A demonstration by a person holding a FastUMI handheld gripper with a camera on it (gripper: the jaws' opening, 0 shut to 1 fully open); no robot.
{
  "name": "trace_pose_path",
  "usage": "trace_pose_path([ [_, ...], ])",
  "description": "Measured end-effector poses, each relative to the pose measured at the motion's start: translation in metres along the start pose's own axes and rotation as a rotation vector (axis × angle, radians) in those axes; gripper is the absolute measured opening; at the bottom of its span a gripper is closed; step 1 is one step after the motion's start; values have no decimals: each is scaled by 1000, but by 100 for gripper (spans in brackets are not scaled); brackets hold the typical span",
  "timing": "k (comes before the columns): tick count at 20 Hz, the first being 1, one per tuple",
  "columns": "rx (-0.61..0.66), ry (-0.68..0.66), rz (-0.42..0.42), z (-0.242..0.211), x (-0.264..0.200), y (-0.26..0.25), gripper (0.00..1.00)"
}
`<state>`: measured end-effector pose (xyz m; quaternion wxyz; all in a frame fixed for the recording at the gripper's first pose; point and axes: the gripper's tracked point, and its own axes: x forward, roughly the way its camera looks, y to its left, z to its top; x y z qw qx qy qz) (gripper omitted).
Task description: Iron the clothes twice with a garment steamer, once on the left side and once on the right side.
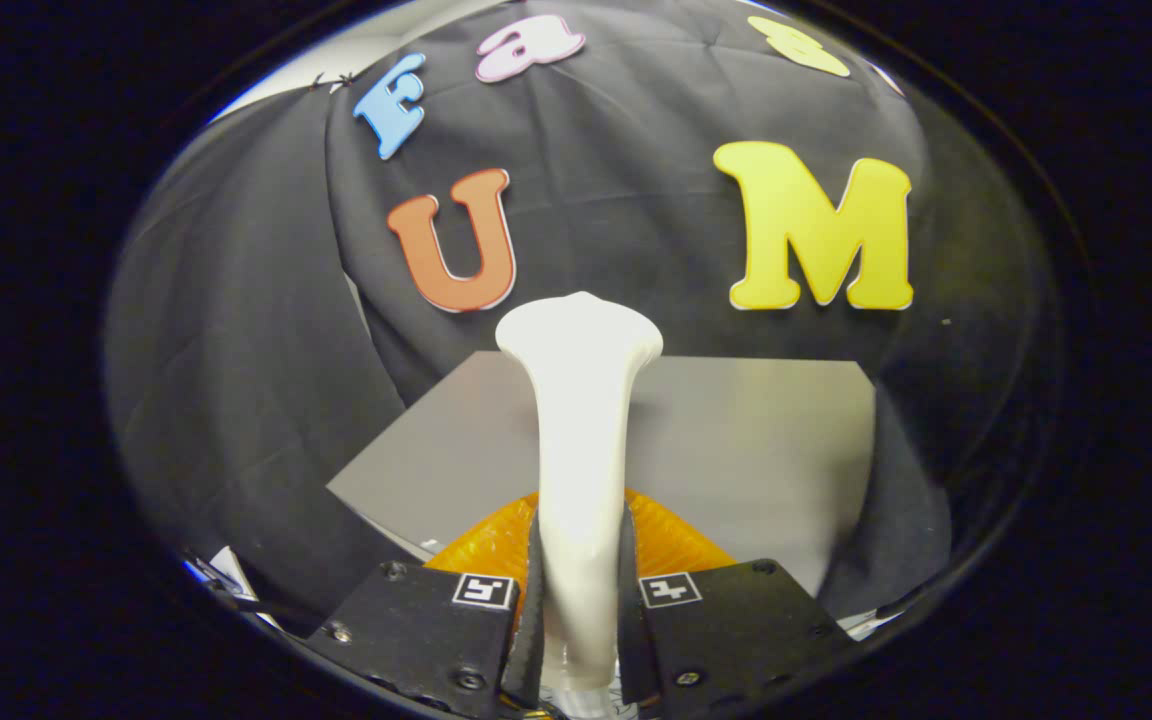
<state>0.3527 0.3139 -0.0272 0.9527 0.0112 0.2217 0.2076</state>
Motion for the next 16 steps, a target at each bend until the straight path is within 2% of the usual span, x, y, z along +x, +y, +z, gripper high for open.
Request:
trace_pose_path([
  [6,-5,-165,44,7,-118,3,32],
  [9,-2,-213,36,3,-175,-8,32],
  [13,64,-278,0,4,-247,-40,32],
  [16,68,-352,-93,23,-294,-83,32],
])
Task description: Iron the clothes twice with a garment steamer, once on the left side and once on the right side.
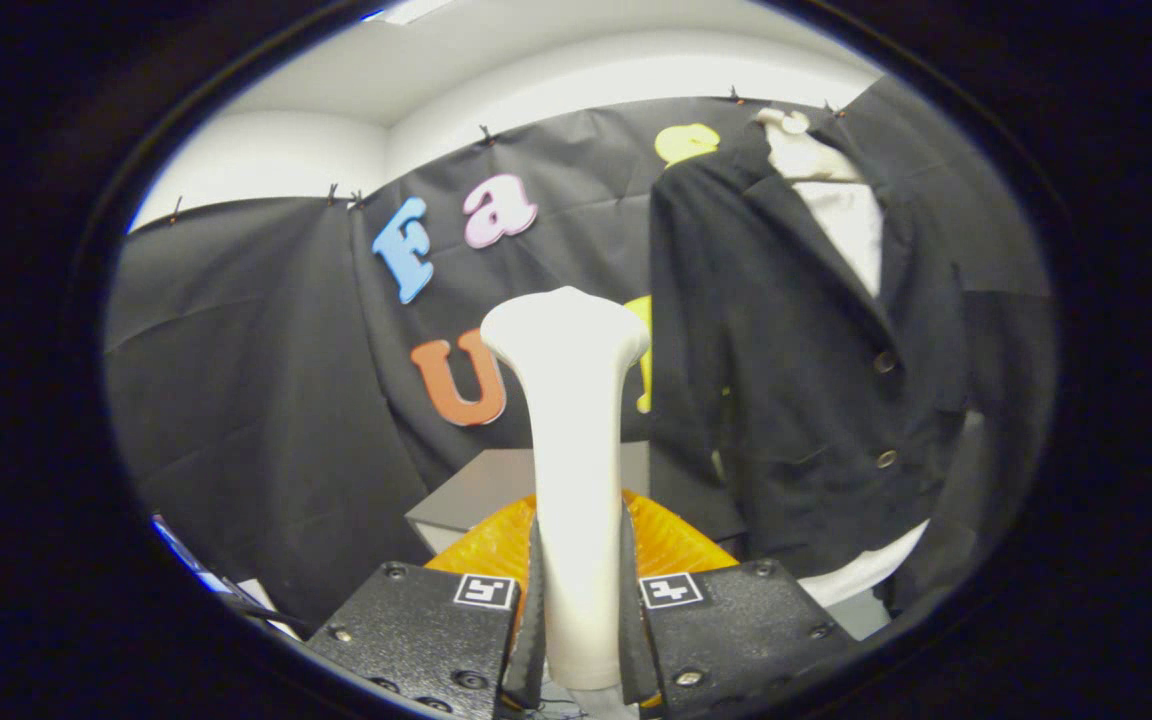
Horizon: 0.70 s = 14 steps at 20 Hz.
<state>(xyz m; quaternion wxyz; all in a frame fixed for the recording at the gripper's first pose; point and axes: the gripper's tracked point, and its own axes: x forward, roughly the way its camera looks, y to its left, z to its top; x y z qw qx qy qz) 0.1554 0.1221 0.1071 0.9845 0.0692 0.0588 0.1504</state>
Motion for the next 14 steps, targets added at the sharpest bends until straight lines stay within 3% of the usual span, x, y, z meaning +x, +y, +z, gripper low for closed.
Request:
trace_pose_path([
  [8,-1,-100,-194,55,-41,-94,32],
  [14,-36,-133,-277,86,-28,-142,32],
])
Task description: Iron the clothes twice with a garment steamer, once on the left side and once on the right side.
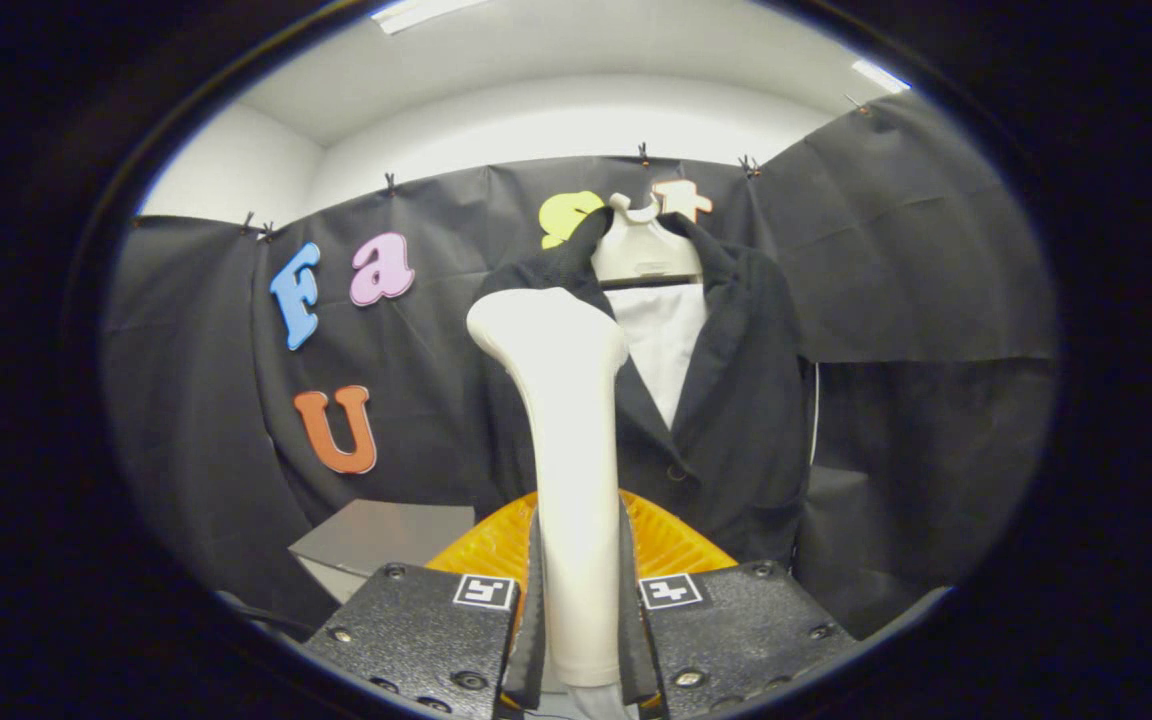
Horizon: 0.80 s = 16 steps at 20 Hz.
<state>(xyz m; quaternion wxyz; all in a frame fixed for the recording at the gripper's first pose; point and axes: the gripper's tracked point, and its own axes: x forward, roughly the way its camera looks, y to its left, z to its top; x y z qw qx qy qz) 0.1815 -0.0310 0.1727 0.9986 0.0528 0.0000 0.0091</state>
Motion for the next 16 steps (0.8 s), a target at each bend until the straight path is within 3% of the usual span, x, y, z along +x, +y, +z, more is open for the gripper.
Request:
trace_pose_path([
  [8,-105,16,-85,-15,48,-25,32],
  [16,-119,98,-96,-55,75,-29,32],
])
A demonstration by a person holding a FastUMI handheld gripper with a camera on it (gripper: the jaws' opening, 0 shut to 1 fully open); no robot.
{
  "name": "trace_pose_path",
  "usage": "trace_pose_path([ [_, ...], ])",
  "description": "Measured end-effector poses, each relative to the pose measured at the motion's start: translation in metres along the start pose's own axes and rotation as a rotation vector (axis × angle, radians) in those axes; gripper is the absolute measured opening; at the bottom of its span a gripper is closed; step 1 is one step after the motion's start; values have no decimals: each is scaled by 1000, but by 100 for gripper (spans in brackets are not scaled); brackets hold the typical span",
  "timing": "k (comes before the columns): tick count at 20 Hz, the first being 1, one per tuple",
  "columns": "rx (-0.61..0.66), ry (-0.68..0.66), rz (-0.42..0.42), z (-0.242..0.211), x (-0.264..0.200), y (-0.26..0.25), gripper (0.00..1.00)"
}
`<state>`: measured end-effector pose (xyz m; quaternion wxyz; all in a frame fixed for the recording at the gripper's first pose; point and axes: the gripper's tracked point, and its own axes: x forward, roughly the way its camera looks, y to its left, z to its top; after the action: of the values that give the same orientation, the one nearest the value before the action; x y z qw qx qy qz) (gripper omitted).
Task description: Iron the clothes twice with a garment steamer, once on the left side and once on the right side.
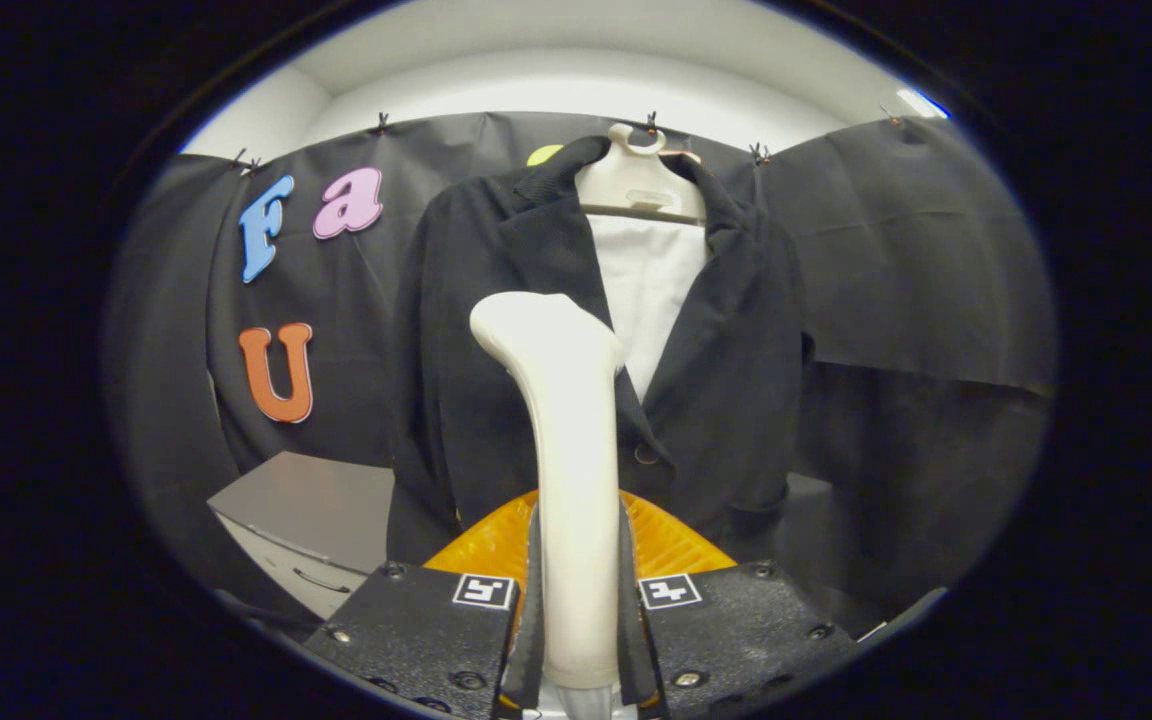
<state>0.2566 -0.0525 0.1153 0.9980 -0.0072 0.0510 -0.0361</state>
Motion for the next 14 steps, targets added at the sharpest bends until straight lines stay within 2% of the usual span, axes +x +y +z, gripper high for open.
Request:
trace_pose_path([
  [14,-60,96,-47,-75,-10,-14,32],
])
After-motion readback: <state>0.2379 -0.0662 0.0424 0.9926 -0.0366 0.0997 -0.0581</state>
